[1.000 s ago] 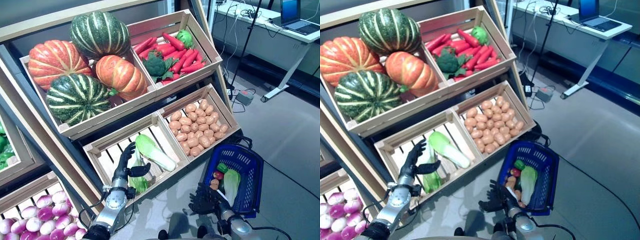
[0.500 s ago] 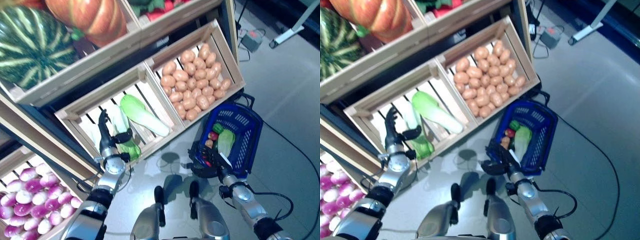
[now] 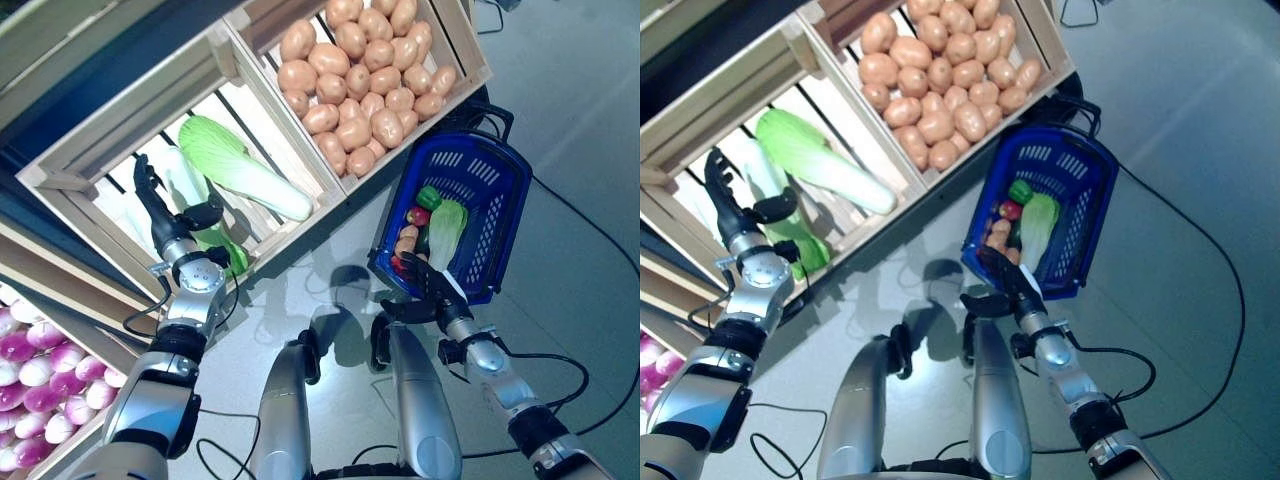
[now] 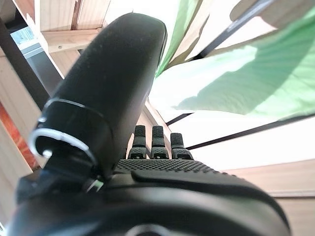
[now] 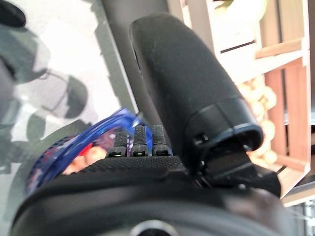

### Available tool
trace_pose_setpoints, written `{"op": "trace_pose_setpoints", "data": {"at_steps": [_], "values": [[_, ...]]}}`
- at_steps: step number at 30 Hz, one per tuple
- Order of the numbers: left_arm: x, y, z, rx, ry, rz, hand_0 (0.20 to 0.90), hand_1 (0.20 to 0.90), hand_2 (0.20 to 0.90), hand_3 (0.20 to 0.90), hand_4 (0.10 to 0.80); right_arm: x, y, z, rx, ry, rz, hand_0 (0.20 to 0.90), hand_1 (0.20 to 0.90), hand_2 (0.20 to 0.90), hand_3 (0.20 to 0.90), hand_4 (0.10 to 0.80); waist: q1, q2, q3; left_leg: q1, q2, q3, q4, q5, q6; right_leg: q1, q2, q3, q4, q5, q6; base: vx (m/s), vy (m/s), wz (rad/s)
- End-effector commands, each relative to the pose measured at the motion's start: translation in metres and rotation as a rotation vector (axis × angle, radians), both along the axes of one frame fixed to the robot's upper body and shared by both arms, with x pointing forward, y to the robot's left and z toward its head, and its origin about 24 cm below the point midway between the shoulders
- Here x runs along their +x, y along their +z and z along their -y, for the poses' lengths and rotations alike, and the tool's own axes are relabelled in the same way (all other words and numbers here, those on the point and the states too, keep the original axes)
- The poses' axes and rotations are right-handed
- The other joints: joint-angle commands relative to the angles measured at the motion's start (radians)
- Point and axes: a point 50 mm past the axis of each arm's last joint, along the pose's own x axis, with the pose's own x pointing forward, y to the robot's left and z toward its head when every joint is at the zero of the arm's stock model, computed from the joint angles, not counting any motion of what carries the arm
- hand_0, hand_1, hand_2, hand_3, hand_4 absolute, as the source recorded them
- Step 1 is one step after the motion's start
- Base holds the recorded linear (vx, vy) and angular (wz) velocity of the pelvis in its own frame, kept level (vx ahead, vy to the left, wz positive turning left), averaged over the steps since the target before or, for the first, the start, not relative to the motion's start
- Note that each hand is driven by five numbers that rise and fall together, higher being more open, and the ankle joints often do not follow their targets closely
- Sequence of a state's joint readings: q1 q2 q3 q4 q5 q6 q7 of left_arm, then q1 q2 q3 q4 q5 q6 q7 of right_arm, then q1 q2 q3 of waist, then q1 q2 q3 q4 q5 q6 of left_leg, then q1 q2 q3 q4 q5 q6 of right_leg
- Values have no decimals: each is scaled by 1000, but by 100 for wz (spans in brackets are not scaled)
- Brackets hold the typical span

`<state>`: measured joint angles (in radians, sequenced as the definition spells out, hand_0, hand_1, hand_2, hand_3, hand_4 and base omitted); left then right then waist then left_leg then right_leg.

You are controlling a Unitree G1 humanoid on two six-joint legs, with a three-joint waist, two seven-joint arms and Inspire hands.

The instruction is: Put vegetables into the basket

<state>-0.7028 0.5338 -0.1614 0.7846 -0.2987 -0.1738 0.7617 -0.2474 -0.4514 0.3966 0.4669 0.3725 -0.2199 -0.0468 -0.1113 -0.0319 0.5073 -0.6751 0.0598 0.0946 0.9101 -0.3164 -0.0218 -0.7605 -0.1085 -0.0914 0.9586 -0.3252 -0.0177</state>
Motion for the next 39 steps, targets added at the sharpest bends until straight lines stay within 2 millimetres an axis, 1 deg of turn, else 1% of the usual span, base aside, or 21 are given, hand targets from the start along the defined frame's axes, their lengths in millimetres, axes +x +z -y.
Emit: {"op": "trace_pose_setpoints", "data": {"at_steps": [1,6,15,20,24,26,28,29,30,31,33,35,38,39], "values": [[-2,55,-27,14,125,183,900,900,900,900,800,2,21,0,99,-27,102,900,900,900,900,800,-31,2,-45,-34,-36,64,0,5,71,51,50,-1,-43,10,-63,9,72,-4],[0,83,-38,34,179,188,900,900,900,900,800,3,24,7,77,-29,101,900,900,900,900,800,-39,3,-28,-93,-31,70,43,-6,77,-19,59,9,-6,14,-59,5,79,-5],[-4,129,-64,14,320,179,900,900,900,900,800,0,29,21,48,-47,122,900,900,900,900,800,-63,3,0,-173,-7,90,95,-24,90,-112,70,22,34,18,-54,10,89,-4],[-12,148,-82,-78,427,191,900,900,900,900,800,-2,34,28,38,-62,145,900,900,900,900,800,-75,1,11,-239,2,93,119,-24,97,-179,76,26,38,36,-51,-10,83,-1],[-21,152,-95,-145,526,211,900,900,900,900,800,-3,34,29,33,-59,147,900,900,900,900,800,-80,0,12,-278,4,89,131,-22,96,-216,78,26,44,43,-49,-14,48,-2],[-25,153,-97,-120,615,205,900,900,900,900,800,-2,33,27,37,-54,147,900,900,900,900,800,-80,-1,13,-281,4,91,124,-21,92,-221,81,29,37,45,-49,-4,19,-2],[-26,151,-96,-112,655,188,900,900,900,900,800,-3,33,26,39,-47,149,900,900,900,900,800,-79,-1,13,-277,3,92,119,-21,91,-218,83,31,32,47,-47,0,0,0],[-27,145,-98,-135,669,163,900,900,900,900,800,-3,34,25,40,-38,153,900,900,900,900,800,-77,-2,13,-266,1,93,110,-20,88,-208,85,31,23,47,-47,0,0,0],[-27,145,-98,-140,671,159,900,900,900,900,800,-3,34,25,40,-37,155,900,900,900,900,800,-76,-2,13,-269,2,93,113,-22,88,-210,85,31,26,45,-47,0,0,0],[-27,139,-99,-173,674,151,900,900,900,900,800,-2,34,23,39,-31,158,900,900,900,900,800,-75,-3,13,-259,0,94,105,-21,86,-203,87,30,21,44,-46,0,0,0],[-27,133,-102,-195,678,136,900,900,900,900,800,-2,33,21,40,-29,160,900,900,900,900,800,-72,-6,13,-252,-1,96,98,-20,86,-198,87,28,17,44,-47,0,0,0],[-27,132,-106,-207,645,103,900,900,900,900,800,-1,33,20,34,-35,160,900,900,900,900,800,-69,-7,13,-249,-1,98,88,-14,86,-195,88,24,8,48,-48,0,0,0],[-24,133,-106,-233,586,104,900,900,900,900,800,0,35,22,33,-52,165,900,900,900,900,800,-70,-8,13,-259,1,100,83,-8,87,-205,88,22,2,54,-48,0,0,0],[-22,133,-106,-266,538,98,900,900,900,900,800,0,36,24,37,-68,168,900,900,900,900,800,-71,-7,13,-268,2,102,81,-4,89,-214,87,21,-1,58,-48,-32,17,-3]]}}
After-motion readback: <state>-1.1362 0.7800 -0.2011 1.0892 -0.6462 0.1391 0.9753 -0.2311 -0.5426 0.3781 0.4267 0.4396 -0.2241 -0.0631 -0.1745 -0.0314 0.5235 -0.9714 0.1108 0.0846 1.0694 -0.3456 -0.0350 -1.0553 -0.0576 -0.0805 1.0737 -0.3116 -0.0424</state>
